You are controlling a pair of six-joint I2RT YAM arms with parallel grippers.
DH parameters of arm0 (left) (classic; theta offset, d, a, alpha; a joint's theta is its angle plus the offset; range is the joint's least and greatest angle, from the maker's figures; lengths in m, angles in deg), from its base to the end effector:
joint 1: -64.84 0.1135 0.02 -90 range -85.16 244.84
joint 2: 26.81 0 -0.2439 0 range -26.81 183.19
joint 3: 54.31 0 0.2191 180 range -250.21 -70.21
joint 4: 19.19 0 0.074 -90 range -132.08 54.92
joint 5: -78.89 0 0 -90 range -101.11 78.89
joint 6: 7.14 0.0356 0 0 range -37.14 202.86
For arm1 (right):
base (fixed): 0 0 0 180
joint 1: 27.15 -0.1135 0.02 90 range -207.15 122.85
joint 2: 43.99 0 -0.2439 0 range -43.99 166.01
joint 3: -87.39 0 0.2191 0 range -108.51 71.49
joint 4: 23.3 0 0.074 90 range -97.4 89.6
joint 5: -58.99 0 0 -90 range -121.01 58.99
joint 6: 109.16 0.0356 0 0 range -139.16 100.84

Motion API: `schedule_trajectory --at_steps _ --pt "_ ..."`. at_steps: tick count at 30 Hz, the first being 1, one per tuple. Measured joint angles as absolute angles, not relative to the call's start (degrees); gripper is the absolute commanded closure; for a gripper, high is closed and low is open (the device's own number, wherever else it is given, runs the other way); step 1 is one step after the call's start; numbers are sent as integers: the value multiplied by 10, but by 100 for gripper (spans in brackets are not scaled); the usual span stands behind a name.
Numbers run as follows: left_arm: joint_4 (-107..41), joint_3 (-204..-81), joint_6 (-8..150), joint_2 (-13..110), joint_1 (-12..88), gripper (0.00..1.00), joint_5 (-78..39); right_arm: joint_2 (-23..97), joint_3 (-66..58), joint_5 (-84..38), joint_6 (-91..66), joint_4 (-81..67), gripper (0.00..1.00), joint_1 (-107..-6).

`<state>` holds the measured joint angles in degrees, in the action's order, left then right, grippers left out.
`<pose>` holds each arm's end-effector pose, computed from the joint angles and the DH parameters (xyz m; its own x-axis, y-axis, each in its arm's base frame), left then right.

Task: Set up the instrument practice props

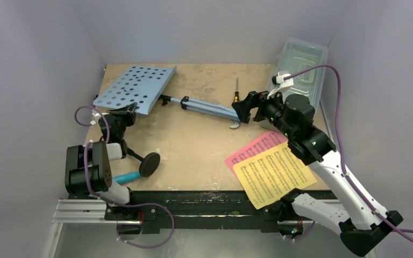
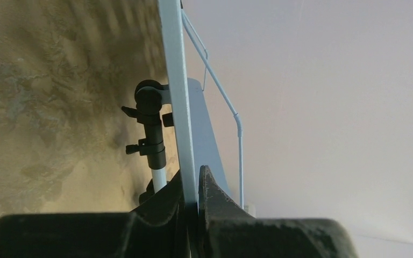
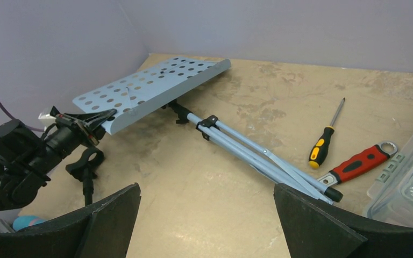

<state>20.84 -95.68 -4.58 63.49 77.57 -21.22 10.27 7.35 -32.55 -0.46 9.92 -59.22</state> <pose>0.2676 0.0541 0.1753 0.0410 -0.9990 -0.0170 -0.1529 0.0105 -0.9882 0.1560 0.0966 0.3926 -0.2669 0.2110 -0.9404 -0.4462 0.8378 0.3146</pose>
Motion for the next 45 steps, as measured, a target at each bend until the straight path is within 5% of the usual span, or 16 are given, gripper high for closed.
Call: schedule_trajectory --at_steps 13,24,35,39,45 --pt "-102 -1032 74 411 777 100 -225 109 74 -320 1 98 2 -592" --pt "-103 -1138 110 413 777 100 -307 125 79 -289 0 83 2 -592" --pt "26 -1226 101 428 775 100 -466 264 90 -169 -48 22 3 -612" --pt "101 -1242 98 422 771 100 -536 297 102 -134 -45 -28 12 -614" --pt "183 -1246 90 385 751 100 -612 308 116 -155 -30 -92 48 -614"
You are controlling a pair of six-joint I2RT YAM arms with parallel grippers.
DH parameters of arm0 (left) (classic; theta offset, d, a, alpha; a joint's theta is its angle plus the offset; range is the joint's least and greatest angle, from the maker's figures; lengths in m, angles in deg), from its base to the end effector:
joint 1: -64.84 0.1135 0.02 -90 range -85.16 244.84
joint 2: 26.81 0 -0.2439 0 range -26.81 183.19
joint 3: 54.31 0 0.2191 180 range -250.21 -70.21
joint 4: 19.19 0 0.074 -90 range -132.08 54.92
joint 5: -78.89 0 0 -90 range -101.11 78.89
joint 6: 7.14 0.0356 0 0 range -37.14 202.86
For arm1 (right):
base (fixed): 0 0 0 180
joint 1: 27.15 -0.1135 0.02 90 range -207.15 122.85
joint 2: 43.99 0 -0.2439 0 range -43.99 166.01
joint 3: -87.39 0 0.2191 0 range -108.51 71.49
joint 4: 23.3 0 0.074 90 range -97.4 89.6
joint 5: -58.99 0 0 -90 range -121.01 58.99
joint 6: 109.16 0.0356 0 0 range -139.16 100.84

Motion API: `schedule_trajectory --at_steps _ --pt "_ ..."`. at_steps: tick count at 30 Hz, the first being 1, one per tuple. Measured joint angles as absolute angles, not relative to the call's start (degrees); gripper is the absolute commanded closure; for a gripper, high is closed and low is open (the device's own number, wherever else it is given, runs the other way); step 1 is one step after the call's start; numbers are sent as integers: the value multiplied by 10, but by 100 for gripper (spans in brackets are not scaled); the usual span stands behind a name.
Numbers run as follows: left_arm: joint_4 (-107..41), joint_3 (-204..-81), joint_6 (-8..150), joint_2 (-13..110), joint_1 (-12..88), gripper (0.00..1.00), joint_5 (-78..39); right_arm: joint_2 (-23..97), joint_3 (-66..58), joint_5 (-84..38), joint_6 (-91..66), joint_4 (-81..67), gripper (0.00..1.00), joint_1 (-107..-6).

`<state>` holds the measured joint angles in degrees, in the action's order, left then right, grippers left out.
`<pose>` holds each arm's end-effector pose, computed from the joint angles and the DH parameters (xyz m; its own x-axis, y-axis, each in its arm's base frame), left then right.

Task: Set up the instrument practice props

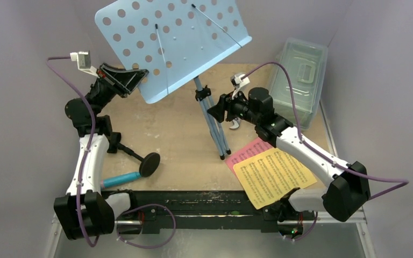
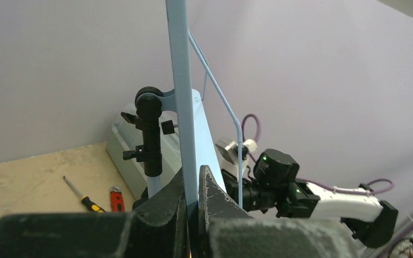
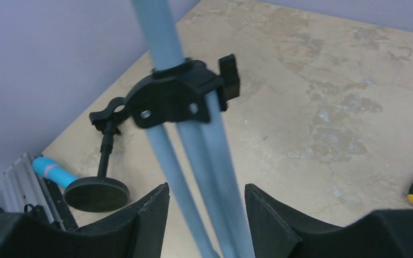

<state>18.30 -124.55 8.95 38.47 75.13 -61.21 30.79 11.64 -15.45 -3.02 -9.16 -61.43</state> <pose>0.2093 0.0102 0.4194 -0.2410 -0.6702 -0.7020 0.7607 0.3188 -0.5655 0.2264 0.1659 0.3279 -0.3917 0.0571 -0.9183 -0.6762 0.6590 0.3294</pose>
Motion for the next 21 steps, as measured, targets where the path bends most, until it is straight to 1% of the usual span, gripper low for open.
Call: schedule_trajectory --at_steps 3,6,8,11,15,21 --pt "215 -1245 85 365 740 100 -636 298 142 -185 -28 -120 55 -618" --pt "237 -1245 85 354 733 100 -650 277 174 -214 -32 -146 71 -631" --pt "243 -1245 83 353 732 100 -652 268 182 -244 -42 -154 75 -647" --pt "245 -1245 79 353 730 100 -653 262 194 -300 -54 -168 75 -671" --pt "244 -1245 78 353 726 100 -650 260 208 -384 -79 -195 67 -708" --pt "240 -1246 75 353 717 100 -642 282 221 -546 -138 -253 65 -769"
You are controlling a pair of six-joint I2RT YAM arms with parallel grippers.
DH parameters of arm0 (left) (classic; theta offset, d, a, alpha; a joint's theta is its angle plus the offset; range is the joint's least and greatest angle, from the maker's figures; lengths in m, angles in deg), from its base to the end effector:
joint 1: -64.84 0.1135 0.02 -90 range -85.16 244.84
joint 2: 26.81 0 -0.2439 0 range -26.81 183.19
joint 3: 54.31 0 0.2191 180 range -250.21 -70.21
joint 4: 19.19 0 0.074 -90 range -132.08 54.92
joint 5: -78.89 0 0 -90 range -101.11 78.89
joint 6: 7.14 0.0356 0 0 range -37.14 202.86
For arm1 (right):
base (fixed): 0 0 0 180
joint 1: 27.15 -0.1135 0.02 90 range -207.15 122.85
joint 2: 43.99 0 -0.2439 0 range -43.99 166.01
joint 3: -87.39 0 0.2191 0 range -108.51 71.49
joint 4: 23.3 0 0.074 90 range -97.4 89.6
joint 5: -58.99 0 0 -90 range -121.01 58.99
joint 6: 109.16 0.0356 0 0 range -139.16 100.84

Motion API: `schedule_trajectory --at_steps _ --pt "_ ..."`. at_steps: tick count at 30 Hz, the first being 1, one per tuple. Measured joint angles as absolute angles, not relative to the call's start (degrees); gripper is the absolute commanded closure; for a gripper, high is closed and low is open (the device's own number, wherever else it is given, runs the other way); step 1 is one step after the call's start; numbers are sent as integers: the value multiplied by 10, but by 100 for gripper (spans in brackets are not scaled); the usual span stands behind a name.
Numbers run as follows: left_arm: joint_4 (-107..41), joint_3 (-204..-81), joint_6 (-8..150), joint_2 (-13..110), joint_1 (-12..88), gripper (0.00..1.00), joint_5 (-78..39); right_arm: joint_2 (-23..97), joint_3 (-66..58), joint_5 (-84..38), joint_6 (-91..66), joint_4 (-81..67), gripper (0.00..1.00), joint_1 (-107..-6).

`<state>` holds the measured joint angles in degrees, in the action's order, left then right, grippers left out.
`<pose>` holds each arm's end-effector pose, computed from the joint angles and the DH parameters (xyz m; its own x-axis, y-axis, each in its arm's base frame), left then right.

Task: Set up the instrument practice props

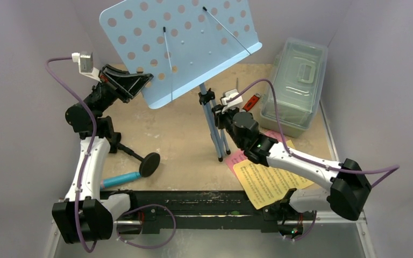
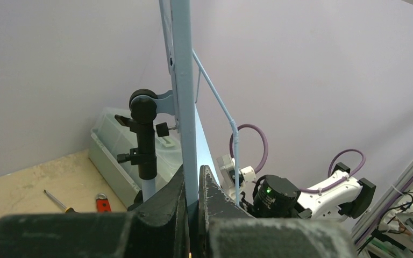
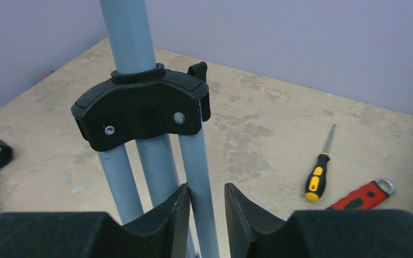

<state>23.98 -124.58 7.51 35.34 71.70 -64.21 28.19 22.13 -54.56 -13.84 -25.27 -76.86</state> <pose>0.1847 -0.0065 0.4345 -0.2151 -0.6110 -0.7619 0.8570 0.2560 -0.4472 0.1849 0.1961 0.3101 -0.0965 0.0176 -0.9952 -0.4348 0.8987 0.0580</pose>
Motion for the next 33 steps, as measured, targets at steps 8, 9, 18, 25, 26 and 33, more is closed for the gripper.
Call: schedule_trajectory --at_steps 8,9,18,25,26,33 --pt "213 -1269 87 358 711 100 -639 352 222 -631 -219 -369 57 -793" --pt "208 -1273 90 359 711 100 -641 361 223 -632 -227 -389 58 -793" --pt "176 -1312 126 356 701 100 -664 428 261 -599 -274 -602 100 -794" --pt "84 -1313 211 314 685 91 -652 494 286 -579 -322 -787 100 -792" --pt "57 -1315 230 304 678 84 -648 497 298 -574 -325 -815 100 -792" --pt "-66 -1320 311 254 654 33 -643 512 364 -545 -349 -959 100 -796"
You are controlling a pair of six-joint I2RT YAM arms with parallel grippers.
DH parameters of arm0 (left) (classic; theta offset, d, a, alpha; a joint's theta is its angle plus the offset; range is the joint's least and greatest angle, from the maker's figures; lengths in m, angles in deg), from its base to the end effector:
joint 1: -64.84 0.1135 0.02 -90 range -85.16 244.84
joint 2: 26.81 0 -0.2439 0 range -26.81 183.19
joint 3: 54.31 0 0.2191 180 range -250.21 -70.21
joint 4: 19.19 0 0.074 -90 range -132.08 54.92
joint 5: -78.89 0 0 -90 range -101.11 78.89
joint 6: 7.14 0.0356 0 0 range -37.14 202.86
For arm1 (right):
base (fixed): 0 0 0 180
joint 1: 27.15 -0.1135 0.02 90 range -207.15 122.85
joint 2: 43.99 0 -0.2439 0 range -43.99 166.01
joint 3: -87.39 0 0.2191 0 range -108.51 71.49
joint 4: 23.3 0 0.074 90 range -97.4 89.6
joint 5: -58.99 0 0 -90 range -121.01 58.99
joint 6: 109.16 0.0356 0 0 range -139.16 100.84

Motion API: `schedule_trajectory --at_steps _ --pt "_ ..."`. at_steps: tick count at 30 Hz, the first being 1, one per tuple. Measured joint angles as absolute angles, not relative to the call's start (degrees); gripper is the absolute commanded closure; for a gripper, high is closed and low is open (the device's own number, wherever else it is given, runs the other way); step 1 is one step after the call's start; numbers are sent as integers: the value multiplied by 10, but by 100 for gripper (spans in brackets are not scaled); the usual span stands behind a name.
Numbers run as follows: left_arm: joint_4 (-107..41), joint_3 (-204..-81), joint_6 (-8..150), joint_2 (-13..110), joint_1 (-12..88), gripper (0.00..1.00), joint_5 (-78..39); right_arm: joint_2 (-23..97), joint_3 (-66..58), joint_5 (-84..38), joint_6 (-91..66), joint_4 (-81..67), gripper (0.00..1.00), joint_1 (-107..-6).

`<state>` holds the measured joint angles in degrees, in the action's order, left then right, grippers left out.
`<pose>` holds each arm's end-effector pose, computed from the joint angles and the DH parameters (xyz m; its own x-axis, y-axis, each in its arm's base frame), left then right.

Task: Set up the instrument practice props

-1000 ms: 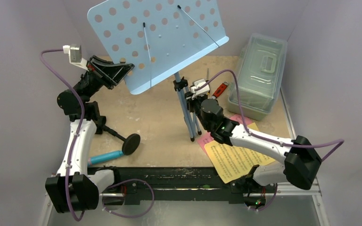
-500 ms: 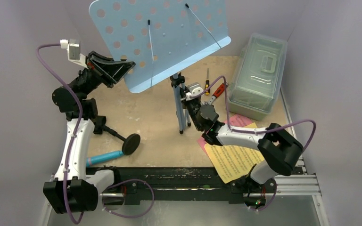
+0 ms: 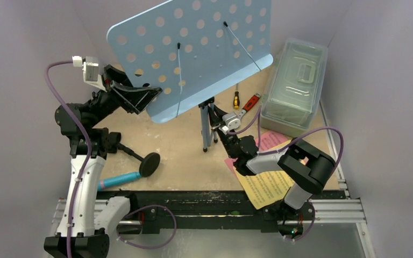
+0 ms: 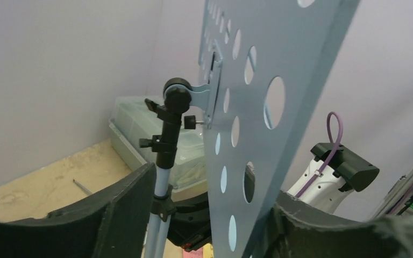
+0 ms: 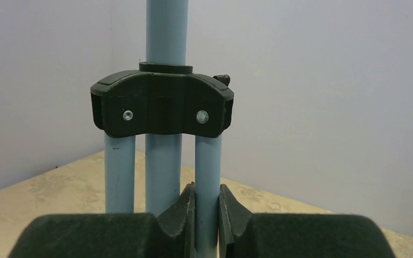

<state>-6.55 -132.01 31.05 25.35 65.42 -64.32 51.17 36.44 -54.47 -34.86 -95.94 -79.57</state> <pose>0.1433 -0.0271 0.4595 -0.1078 -0.4718 -0.8751 0.8712 0.3791 -0.3118 0.1898 0.2234 0.2544 0.4185 0.1368 -0.8979 -0.4158 0.9078 -0.0555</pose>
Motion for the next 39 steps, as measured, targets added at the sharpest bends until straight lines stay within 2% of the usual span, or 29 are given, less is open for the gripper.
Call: schedule_trajectory --at_steps 2,3,4,19,22,28,33,36,39 --pt "-96 -1321 323 247 654 16 -634 508 375 -537 -351 -967 100 -797" --pt "-117 -1323 330 245 654 10 -627 506 376 -536 -351 -966 100 -797" --pt "-136 -1327 335 245 654 9 -622 506 377 -533 -351 -966 100 -797" --pt "-490 -1554 485 199 637 4 -493 506 377 -541 -346 -966 100 -793" --pt "-556 -1600 523 191 635 3 -427 506 377 -541 -339 -965 100 -787" --pt "-668 -1665 569 191 635 3 -186 506 377 -544 -328 -965 100 -779" --pt "-683 -1559 570 161 635 2 -41 505 377 -542 -325 -965 100 -779" --pt "-656 -1430 569 152 636 3 -48 504 377 -541 -323 -964 100 -778" --pt "-614 -1296 558 168 636 5 -123 501 377 -538 -322 -960 100 -778"
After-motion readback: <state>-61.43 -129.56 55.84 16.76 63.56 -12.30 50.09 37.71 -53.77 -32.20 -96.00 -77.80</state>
